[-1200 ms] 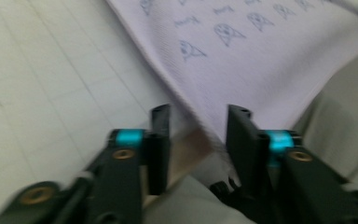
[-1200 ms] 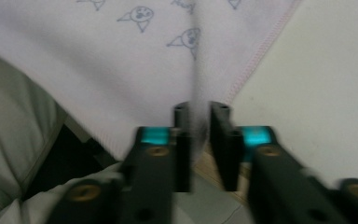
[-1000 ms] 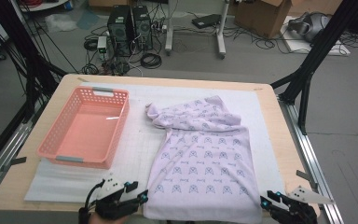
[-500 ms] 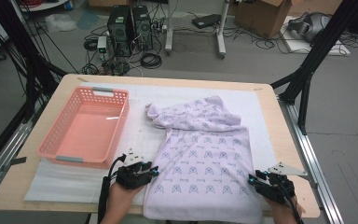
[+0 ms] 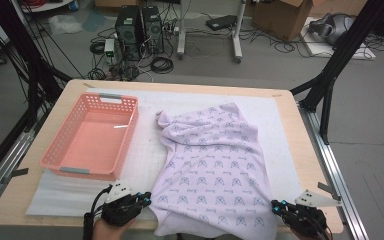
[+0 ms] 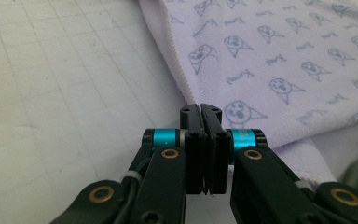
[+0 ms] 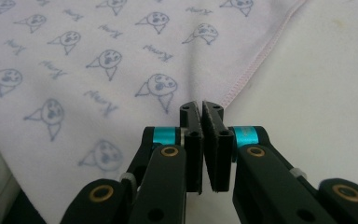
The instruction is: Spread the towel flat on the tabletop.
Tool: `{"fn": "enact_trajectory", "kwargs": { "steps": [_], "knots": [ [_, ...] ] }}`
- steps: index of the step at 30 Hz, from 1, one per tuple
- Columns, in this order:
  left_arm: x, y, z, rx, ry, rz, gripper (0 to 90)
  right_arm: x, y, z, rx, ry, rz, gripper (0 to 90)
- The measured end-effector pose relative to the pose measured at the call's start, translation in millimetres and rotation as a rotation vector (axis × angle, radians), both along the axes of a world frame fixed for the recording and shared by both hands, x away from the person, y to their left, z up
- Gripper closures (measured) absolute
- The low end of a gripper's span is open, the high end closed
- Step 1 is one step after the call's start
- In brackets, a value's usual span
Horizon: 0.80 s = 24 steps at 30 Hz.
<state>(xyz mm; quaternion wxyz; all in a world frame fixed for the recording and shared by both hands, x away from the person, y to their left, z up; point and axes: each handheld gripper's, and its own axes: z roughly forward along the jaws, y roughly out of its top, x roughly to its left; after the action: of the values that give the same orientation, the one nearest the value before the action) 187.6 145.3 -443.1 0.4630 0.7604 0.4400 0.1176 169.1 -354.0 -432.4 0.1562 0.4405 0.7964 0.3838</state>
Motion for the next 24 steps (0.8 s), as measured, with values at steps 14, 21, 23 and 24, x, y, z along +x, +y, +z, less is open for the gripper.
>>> {"fn": "enact_trajectory", "kwargs": {
  "steps": [14, 21, 23, 24],
  "knots": [
    [53.4, -33.1, -5.3, -0.030, 0.098, -0.020, 45.1, 30.9, 2.7, -3.5, 0.036, 0.014, -0.050, 53.4],
    [63.1, -43.9, -6.9, 0.057, 0.049, 0.013, 83.1, 57.4, 6.1, -2.5, 0.056, 0.011, -0.095, 49.7],
    [67.6, -45.7, -4.4, 0.075, 0.036, 0.027, 85.0, 66.6, 13.9, -7.6, 0.011, 0.037, -0.065, 66.2],
    [69.9, -45.8, -3.5, 0.077, 0.034, 0.039, 85.8, 70.7, 18.0, -9.6, -0.011, 0.042, -0.041, 78.8]
  ]
}}
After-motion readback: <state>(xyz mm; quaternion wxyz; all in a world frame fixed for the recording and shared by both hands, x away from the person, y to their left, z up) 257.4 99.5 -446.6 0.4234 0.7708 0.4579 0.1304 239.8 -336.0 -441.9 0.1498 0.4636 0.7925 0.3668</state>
